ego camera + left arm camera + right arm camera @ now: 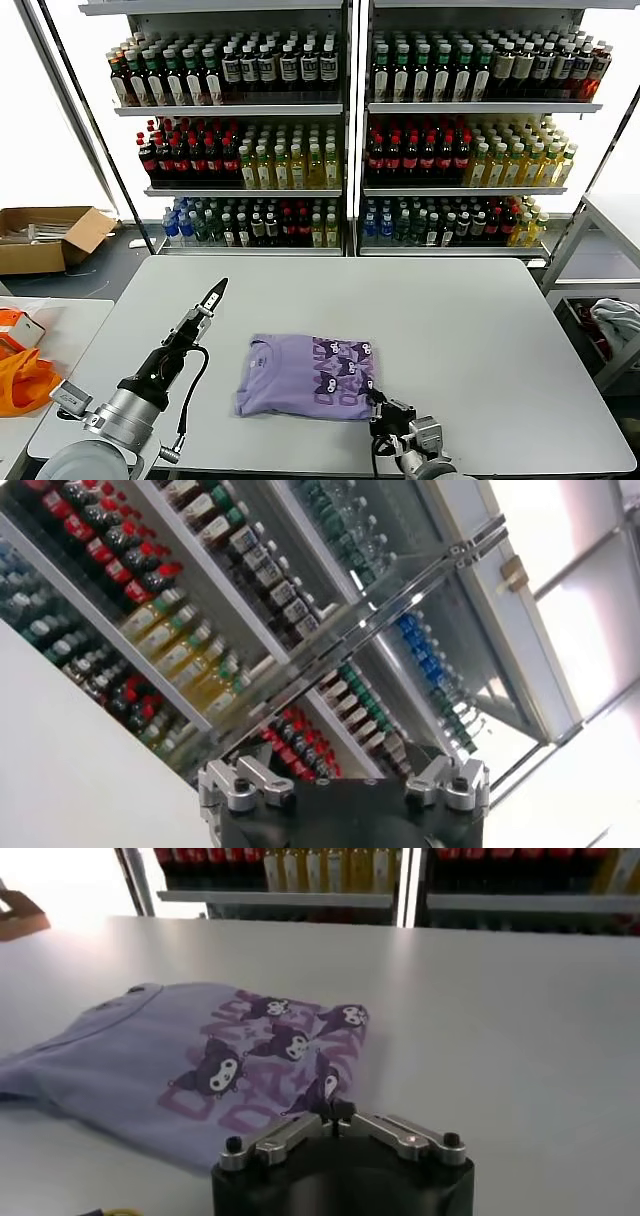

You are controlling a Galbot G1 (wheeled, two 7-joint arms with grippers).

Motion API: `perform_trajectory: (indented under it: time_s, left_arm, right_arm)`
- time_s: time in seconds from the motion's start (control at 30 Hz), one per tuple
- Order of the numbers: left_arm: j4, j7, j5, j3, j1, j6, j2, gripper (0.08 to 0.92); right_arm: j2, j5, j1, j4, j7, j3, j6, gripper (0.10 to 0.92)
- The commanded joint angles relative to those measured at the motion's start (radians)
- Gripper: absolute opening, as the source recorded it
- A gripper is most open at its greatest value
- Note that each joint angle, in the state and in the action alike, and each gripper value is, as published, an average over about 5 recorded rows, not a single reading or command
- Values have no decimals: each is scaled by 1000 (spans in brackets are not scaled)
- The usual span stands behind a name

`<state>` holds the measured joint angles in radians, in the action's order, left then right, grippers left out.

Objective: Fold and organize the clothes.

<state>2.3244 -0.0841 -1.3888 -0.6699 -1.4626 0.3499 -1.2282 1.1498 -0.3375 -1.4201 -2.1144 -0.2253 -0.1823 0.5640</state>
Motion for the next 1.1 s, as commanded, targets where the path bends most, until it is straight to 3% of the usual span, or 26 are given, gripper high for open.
perform_trajectory:
  time_s: [0.03, 0.27, 0.47, 0.83, 1.1]
  left_arm:
    - [32, -24, -62, -6, -9, 6, -8, 823]
    - [34, -29, -53, -22, -21, 10, -6, 823]
    - [32, -23, -47, -33, -34, 8, -4, 823]
    - [21, -14, -15, -9, -26, 8, -17, 822]
    - [6, -3, -12, -15, -32, 7, -26, 822]
  right_arm:
    - [-96, 145, -9, -5, 157, -143, 14, 106]
    - [-94, 57, -77, -86, 135, -189, 8, 140]
    - [-57, -21, -58, -127, 72, -182, -70, 303]
    - [127, -14, 164, 205, 60, 56, -180, 615]
    - [123, -101, 167, 241, 15, 58, -139, 808]
